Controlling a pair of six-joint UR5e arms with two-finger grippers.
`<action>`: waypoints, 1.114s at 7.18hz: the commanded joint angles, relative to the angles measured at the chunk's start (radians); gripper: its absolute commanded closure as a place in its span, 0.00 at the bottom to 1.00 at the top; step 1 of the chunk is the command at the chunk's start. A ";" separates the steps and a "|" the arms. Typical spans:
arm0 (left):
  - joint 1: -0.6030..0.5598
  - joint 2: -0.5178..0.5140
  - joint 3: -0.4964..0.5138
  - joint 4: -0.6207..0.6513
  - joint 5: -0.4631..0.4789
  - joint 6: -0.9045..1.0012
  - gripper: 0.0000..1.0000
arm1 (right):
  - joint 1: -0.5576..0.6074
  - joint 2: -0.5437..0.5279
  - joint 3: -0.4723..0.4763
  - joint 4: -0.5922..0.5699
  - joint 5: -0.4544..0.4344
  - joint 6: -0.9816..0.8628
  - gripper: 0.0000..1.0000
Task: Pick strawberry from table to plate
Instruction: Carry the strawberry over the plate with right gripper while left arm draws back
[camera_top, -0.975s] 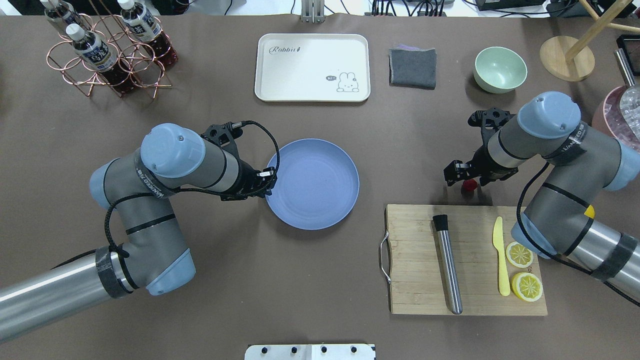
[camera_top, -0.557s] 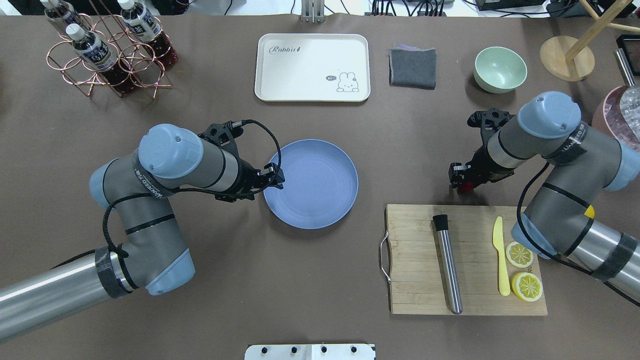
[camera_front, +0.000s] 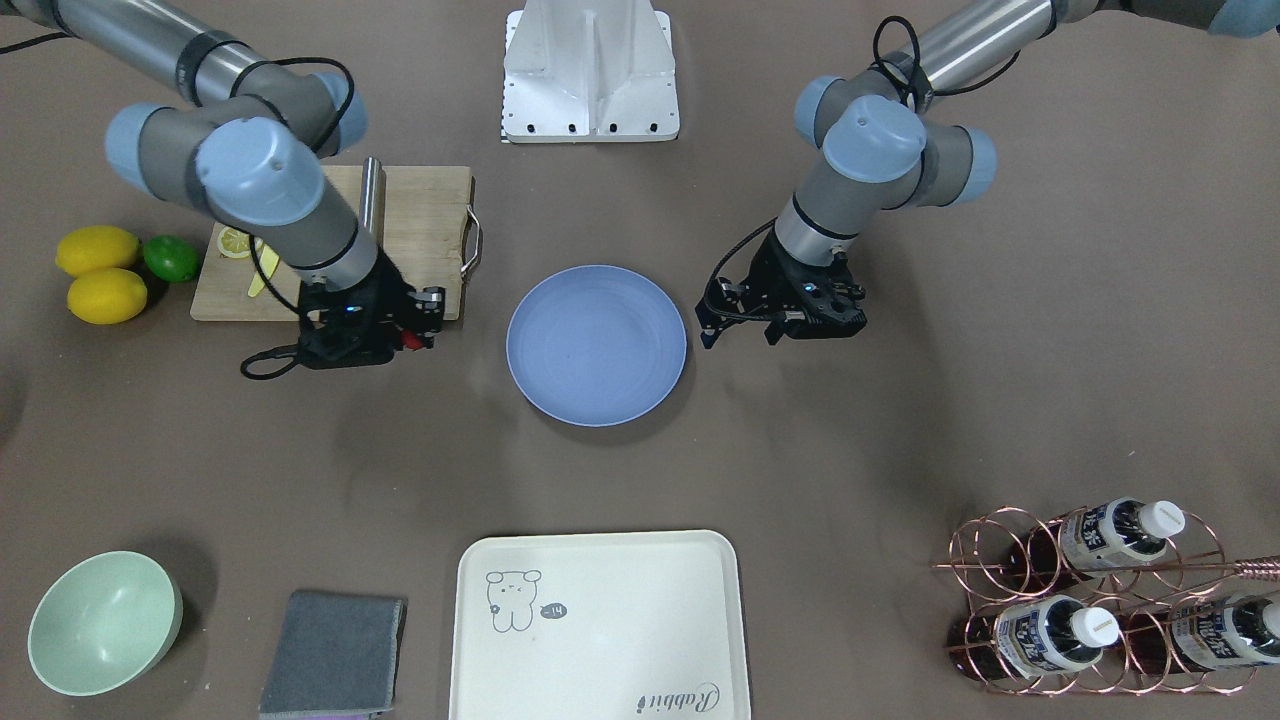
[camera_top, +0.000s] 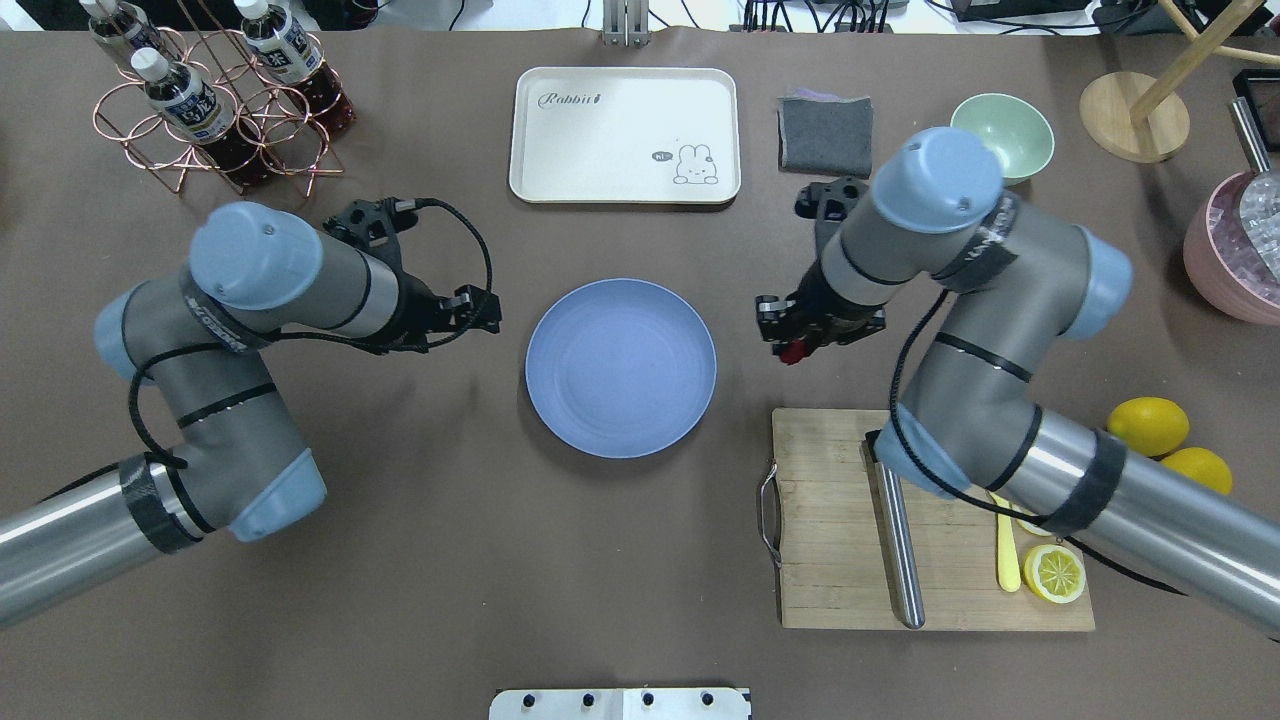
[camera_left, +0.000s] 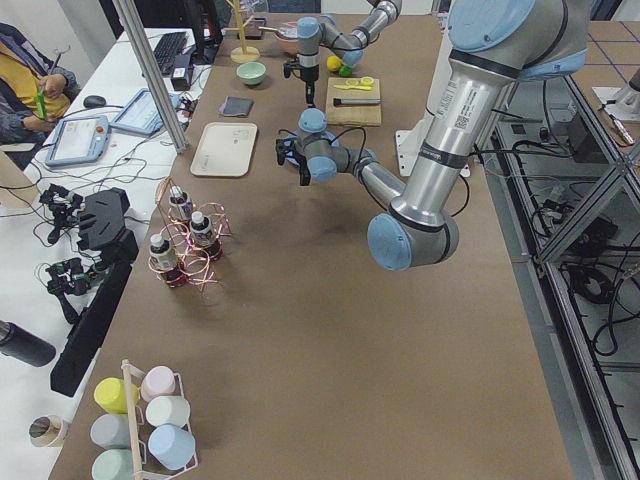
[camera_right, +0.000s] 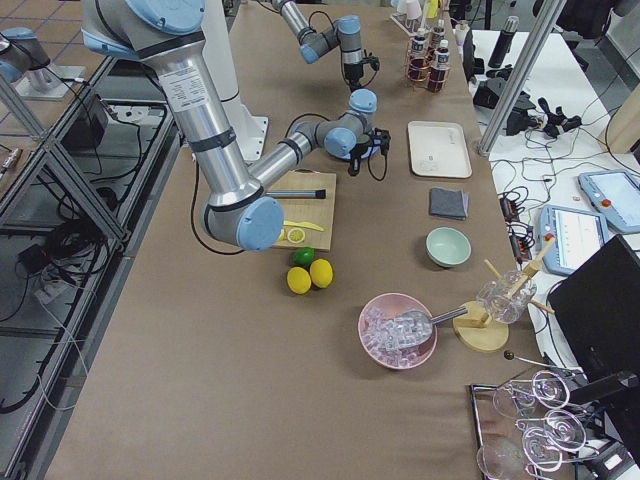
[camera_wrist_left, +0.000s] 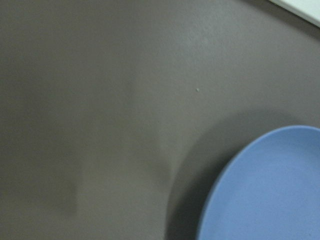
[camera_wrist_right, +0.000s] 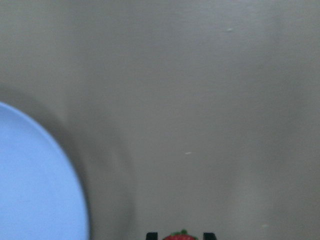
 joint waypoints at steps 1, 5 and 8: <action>-0.085 0.123 0.011 -0.145 -0.059 0.115 0.03 | -0.105 0.184 -0.100 -0.010 -0.093 0.172 1.00; -0.102 0.231 0.179 -0.473 0.036 0.118 0.03 | -0.175 0.262 -0.259 0.119 -0.209 0.227 1.00; -0.337 0.304 0.137 -0.414 -0.185 0.287 0.03 | -0.154 0.253 -0.218 0.124 -0.200 0.226 0.00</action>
